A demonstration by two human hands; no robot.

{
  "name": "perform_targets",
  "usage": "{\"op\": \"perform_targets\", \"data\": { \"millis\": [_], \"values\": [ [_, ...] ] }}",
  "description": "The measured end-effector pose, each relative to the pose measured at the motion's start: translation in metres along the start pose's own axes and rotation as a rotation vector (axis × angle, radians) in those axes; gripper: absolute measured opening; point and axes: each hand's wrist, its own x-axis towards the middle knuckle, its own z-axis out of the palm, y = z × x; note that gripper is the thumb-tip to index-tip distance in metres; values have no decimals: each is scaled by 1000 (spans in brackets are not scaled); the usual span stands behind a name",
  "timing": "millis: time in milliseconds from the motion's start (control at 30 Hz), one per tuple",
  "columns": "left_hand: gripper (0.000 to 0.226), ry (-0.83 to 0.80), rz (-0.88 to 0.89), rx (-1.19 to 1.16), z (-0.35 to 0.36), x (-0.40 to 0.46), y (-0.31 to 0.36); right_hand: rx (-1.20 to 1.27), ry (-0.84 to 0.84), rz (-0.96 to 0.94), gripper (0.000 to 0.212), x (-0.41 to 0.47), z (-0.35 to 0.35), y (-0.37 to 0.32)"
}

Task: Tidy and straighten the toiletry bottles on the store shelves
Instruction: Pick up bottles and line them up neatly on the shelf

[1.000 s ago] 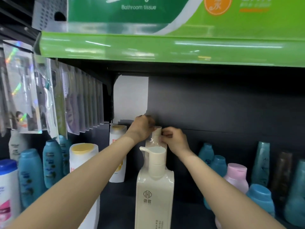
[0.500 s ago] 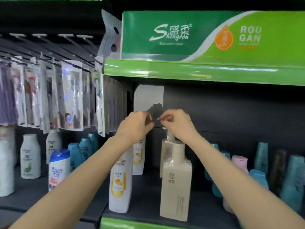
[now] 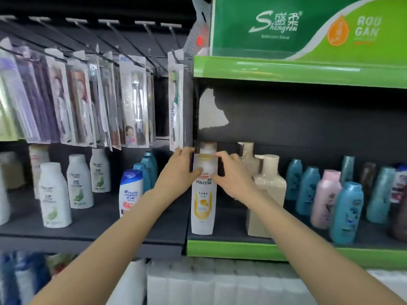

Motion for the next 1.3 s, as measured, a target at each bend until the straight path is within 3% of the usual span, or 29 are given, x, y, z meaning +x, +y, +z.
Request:
{"op": "perform_targets", "data": {
  "millis": [333,467,633,767,900,1000,1133,1300],
  "values": [
    [60,-151,-93,-220,32,-10,-24,477,58,20,56,3,30,19],
    [54,-262,-180,-310,43,-12,-32,496,84,2,60,7,39,20],
    [50,-175,-179,-381,53,-15,-34,554,103,6,58,9,38,25],
    [50,-113,-124,-277,53,-14,-29,621,138,52,62,6,35,25],
    [51,-76,-59,-97,47,-14,-17,700,291,103,61,7,32,18],
    [55,-35,-41,-105,43,-18,-16,806,309,176,58,9,31,17],
    [56,-152,-38,-200,30,-31,-29,971,331,295,54,3,29,18],
    [46,-288,-75,-155,9,-51,-54,1198,339,399,50,-2,23,23]
  ]
}}
